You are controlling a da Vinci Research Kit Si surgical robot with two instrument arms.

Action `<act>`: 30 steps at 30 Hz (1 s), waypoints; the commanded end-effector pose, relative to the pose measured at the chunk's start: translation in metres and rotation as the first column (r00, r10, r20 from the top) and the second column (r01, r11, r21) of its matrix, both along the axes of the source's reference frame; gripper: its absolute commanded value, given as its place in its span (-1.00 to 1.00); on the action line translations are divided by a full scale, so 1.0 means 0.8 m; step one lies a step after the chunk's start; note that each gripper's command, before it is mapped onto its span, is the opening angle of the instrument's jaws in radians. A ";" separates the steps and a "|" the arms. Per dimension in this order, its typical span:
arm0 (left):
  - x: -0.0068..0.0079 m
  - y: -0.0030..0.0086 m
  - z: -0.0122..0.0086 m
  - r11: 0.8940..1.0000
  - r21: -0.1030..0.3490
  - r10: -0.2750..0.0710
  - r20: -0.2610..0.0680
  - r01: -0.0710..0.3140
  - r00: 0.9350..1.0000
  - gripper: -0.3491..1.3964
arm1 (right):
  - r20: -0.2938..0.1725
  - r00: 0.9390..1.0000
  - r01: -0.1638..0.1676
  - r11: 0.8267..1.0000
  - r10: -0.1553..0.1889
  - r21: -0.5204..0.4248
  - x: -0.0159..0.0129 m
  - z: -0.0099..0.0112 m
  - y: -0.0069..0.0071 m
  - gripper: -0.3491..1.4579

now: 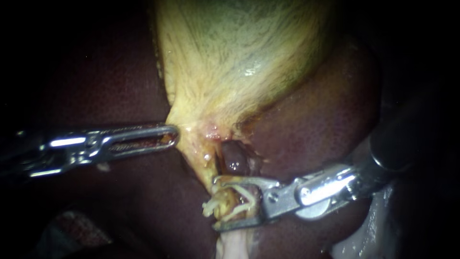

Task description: Clipping second clip left tube

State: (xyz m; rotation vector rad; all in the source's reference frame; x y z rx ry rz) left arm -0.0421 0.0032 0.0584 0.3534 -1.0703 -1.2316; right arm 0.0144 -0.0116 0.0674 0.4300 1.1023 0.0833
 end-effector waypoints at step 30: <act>-0.0015 -0.0003 -0.0017 1.000 -0.002 -0.012 0.002 0.012 1.000 -1.00 | 0.071 0.995 0.069 0.998 -0.068 -0.009 0.0051 0.0045 -0.0027 0.00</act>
